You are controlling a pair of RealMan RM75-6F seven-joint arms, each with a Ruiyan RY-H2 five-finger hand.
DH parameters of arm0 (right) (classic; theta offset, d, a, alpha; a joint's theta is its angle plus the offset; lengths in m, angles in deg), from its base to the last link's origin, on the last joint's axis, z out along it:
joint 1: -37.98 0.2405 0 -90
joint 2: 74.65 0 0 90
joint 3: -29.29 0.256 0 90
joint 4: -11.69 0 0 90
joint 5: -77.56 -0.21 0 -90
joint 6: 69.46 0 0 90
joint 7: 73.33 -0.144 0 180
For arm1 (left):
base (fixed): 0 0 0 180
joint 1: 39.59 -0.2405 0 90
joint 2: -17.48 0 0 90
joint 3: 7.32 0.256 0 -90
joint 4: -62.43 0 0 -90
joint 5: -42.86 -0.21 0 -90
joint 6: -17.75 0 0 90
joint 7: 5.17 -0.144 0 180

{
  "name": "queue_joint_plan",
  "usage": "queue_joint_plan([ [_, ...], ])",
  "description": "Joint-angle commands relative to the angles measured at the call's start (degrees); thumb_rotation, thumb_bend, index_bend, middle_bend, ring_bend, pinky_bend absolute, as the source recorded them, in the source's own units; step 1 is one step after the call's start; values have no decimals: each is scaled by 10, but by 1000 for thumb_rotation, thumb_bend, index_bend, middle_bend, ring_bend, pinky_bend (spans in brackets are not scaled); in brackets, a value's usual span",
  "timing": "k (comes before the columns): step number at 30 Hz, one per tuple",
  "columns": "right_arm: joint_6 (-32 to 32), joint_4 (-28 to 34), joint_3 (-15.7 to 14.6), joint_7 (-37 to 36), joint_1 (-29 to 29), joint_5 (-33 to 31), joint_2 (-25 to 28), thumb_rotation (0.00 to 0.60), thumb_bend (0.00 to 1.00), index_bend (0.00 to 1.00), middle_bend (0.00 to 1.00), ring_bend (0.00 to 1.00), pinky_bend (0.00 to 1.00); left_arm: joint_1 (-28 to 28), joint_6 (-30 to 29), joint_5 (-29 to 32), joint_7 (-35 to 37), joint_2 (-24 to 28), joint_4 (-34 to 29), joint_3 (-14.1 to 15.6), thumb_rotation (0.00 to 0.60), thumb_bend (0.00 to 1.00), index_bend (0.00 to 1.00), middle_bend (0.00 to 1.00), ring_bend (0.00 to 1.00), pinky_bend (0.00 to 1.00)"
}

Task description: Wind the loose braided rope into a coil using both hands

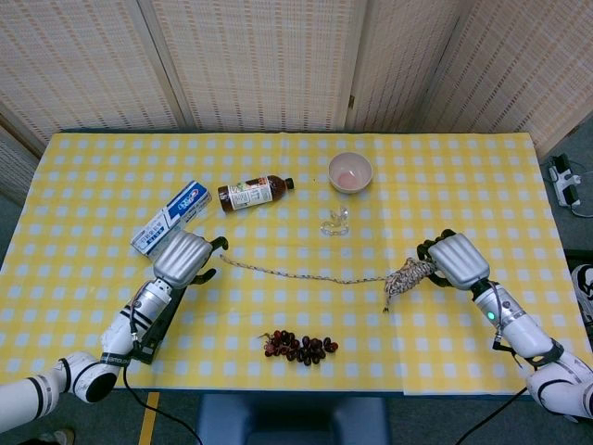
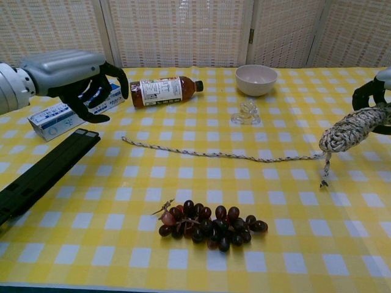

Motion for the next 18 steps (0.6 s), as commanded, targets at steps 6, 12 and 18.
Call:
queue_joint_plan([
  [6,24,-2,7,18,7,-29,0,600,467,724,525,544,343,62,46,62,-40,-86,92,-8,600,336,430,814,759,746],
  [12,30,3,10,31,10,-39,2,600,467,724,525,543,343,84,68,105,-49,-137,159,-5,600,336,449,839,780,749],
  [18,35,4,9,37,12,-44,1,600,468,724,525,542,343,93,74,125,-39,-166,200,0,600,337,457,863,802,760],
])
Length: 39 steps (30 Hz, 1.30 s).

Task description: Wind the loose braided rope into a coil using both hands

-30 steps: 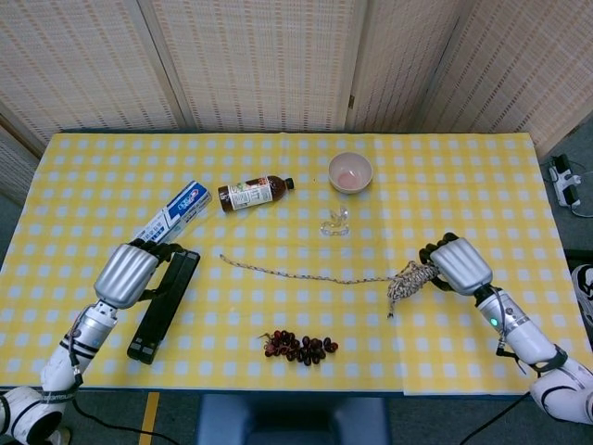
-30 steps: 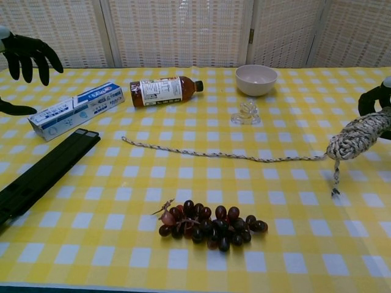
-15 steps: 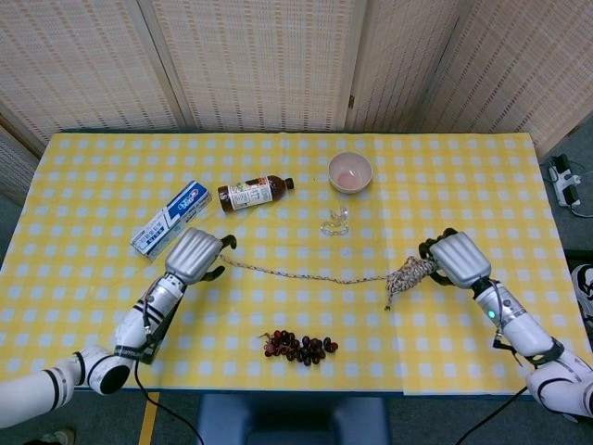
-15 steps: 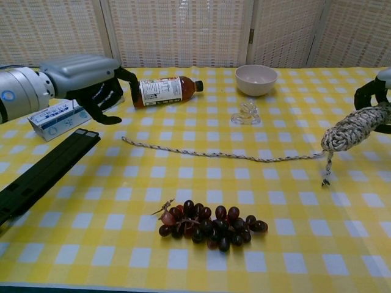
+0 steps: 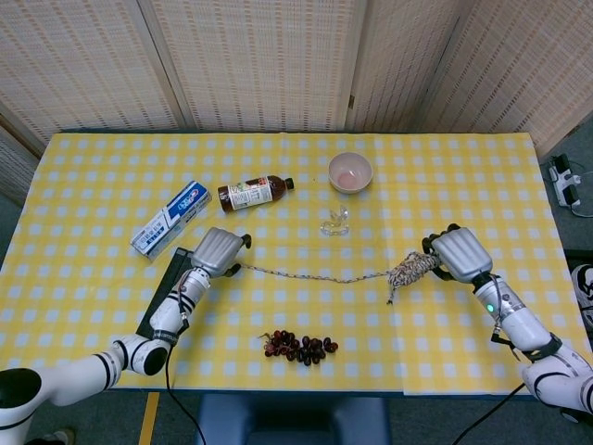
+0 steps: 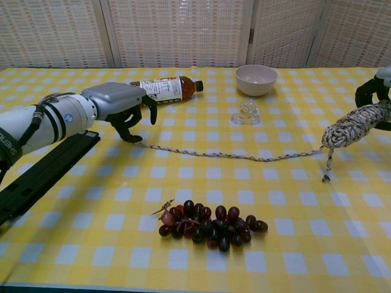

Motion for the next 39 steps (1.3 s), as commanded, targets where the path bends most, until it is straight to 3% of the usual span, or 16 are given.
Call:
queue_joint_plan([
  [1,1,-1,-1,1,0,-2,-1,600,468,724,525,542,343,7,8,10,5,-12,15,6,600,336,457,863,802,760],
  [10,5,-8,-2,-1,3,-5,-7,600,467,724,525,542,343,10,-5,-2,7,-22,19,22,600,336,505,864,802,760],
  [20,4,-18,-7,-7,0,-6,-13,600,468,724,525,544,343,15,3,18,4,-32,38,26,600,422,531,864,803,760],
  [39,4,-21,-11,-5,-2,-8,-16,600,467,724,527,555,343,19,9,27,9,-45,60,34,600,454,573,867,802,760],
])
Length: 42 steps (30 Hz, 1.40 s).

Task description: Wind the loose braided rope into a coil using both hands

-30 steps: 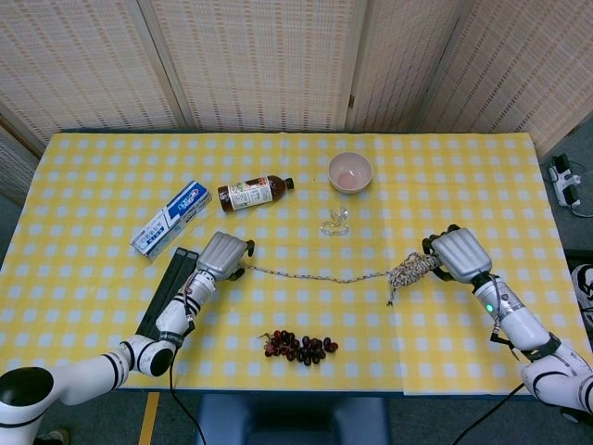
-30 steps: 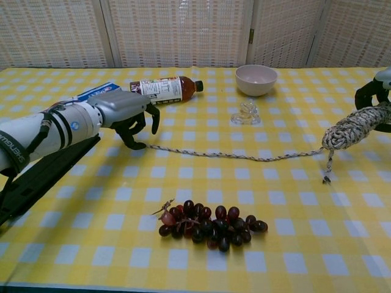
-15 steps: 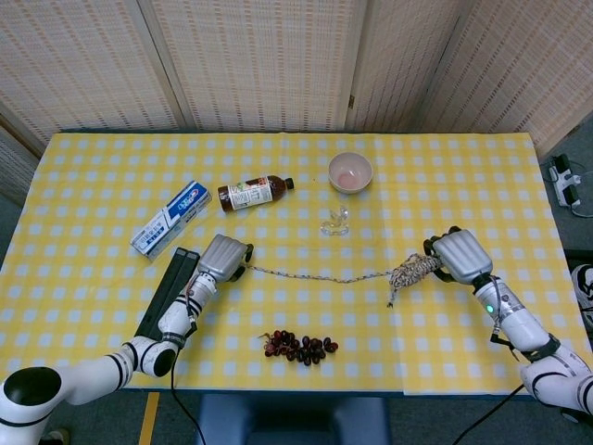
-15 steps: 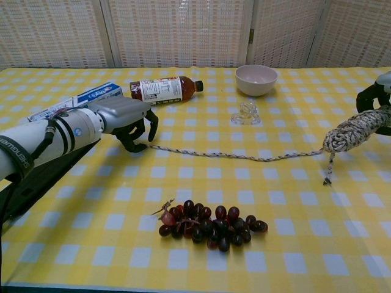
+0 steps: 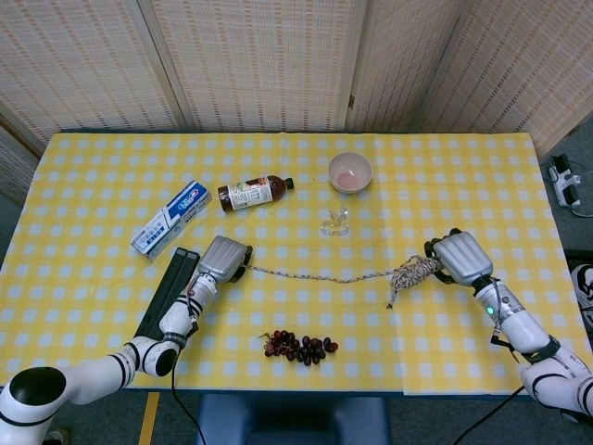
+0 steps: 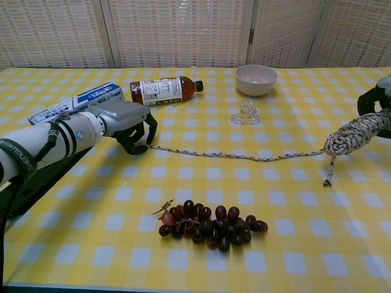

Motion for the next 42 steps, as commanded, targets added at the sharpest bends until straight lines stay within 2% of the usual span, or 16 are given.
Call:
queue_joint_plan([
  [1,1,-1,0,0,0,0,-1,600,467,724,527,555,343,1,0,0,1,-1,2,0,600,461,577,867,802,760],
  [11,-11,-5,1,-13,-2,4,-4,600,468,739,536,569,343,-4,-10,-5,17,-2,5,0,600,496,628,877,812,760],
  [15,-30,2,5,-41,-7,10,1,600,468,746,542,578,343,-17,-35,-23,51,22,-31,-5,600,497,635,879,813,760],
  [21,-72,29,15,-100,-13,25,5,600,472,758,559,607,370,-41,-78,-56,101,110,-136,-18,600,498,639,879,813,761],
  [25,-96,61,23,-150,-8,42,-2,600,483,781,596,658,434,-49,-85,-51,120,185,-218,-43,600,499,640,879,813,761],
  [31,-122,98,41,-162,5,57,-31,600,522,853,663,731,550,-53,-101,-34,116,275,-318,-82,600,500,641,879,813,761],
  [35,-130,104,49,-154,15,62,-50,600,570,908,709,784,619,-57,-110,-21,112,319,-374,-98,600,500,642,879,813,762],
  [42,-131,104,52,-173,25,62,-79,600,596,940,736,819,654,-61,-114,-8,117,364,-437,-106,600,501,641,879,813,764],
])
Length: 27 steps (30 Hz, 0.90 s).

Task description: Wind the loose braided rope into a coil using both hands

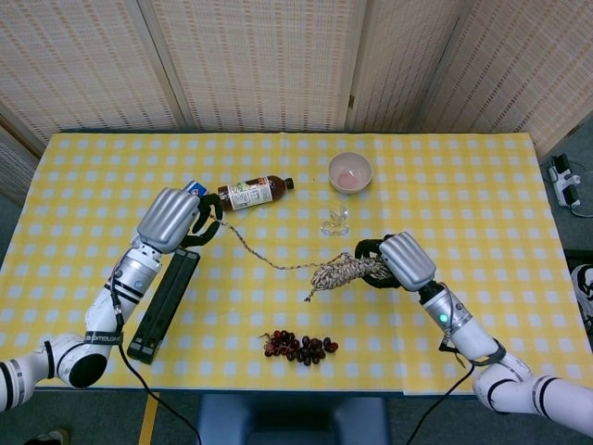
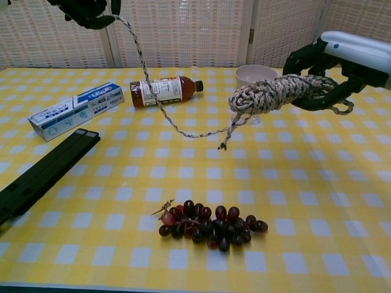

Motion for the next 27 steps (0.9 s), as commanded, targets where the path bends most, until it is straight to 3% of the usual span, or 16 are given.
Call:
queue_joint_plan([
  [1,-2,-2,1,-10,5,2,-17,600,597,944,739,821,658,-2,-4,10,7,18,-28,-8,600,501,641,879,813,765],
  [8,11,3,5,-12,23,1,-53,600,608,959,758,842,695,14,-7,31,-13,33,-52,-17,600,504,642,879,813,765],
  [15,46,10,28,41,51,-38,-102,600,627,972,776,862,748,31,-25,47,-24,48,-100,-40,600,508,642,879,813,765],
  [27,92,16,118,148,103,-189,-212,600,656,994,795,885,793,84,-28,80,-54,31,-175,-52,600,509,641,880,817,773],
])
